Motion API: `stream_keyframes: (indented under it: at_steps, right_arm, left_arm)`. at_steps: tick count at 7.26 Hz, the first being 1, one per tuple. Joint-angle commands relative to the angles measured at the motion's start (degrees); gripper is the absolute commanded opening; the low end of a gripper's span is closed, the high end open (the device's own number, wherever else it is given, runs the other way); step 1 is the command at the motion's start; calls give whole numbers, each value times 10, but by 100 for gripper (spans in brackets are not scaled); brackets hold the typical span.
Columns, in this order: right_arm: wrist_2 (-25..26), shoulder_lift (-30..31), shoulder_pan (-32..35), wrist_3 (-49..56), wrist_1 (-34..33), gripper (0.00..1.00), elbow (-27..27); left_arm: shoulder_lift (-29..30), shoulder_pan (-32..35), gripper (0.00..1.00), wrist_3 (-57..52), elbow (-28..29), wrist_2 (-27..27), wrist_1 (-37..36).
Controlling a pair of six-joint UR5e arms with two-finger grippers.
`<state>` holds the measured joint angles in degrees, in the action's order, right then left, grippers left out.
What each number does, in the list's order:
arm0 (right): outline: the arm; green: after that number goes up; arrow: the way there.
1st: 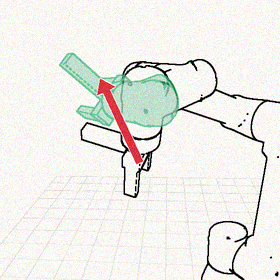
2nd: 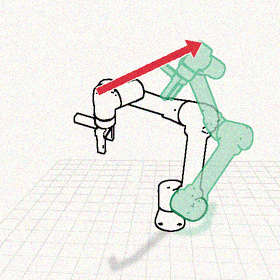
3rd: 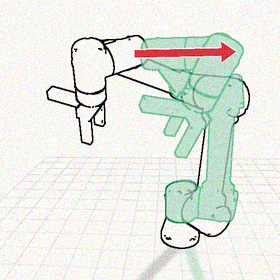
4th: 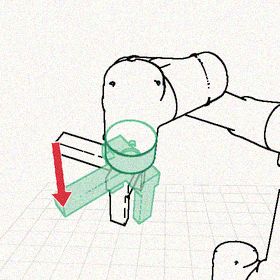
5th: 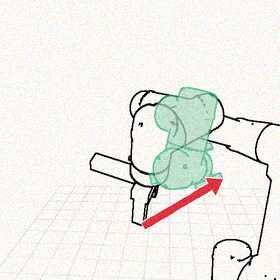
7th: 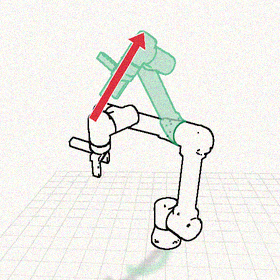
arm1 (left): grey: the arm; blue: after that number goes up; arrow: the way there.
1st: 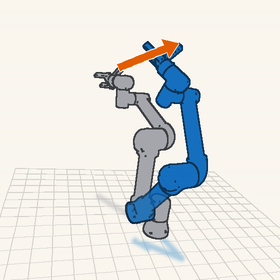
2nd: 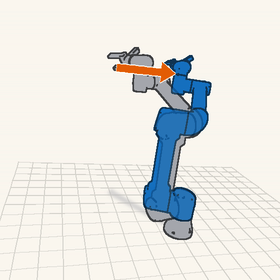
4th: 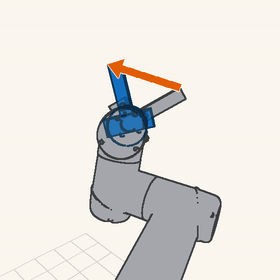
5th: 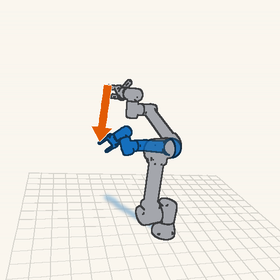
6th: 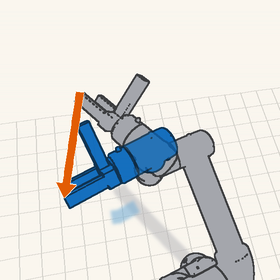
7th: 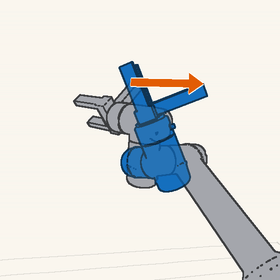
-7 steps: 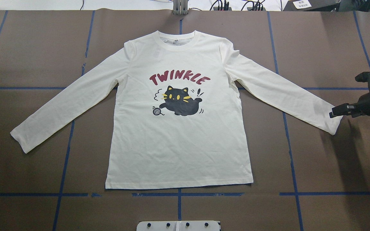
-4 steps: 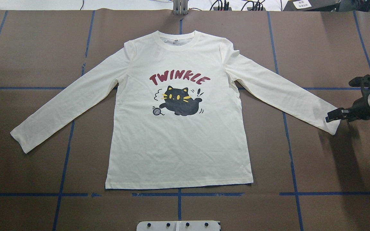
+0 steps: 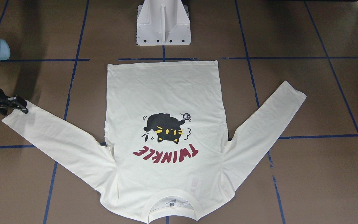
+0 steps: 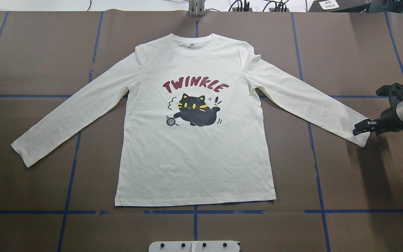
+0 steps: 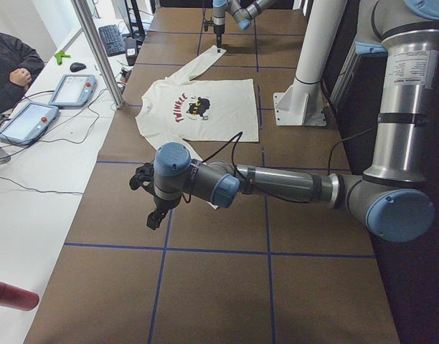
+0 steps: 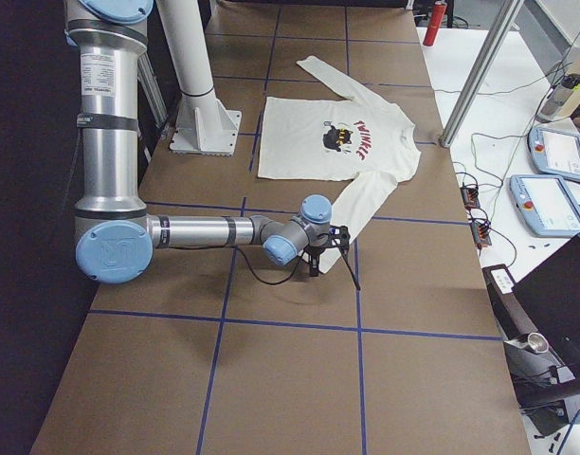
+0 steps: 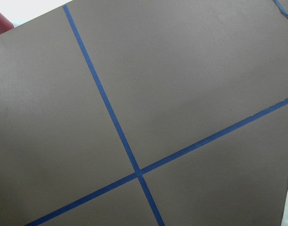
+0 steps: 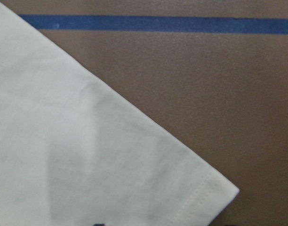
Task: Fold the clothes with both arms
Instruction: 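Move the right gripper to the sleeve cuff nearest it and grasp it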
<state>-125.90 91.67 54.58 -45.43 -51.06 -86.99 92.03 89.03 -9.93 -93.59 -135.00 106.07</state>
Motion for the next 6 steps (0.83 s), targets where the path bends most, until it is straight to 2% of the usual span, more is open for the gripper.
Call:
stream_keyframes:
  at_steps: [1,6]
  right_arm:
    - [-4,-4,2,1,-10,2,-9]
    - [-16,-7,23,0,-19,0,-27]
  left_arm:
    - [-1,0,100,0,2,-1,3]
    - [-3,0,100,0,-1,0,3]
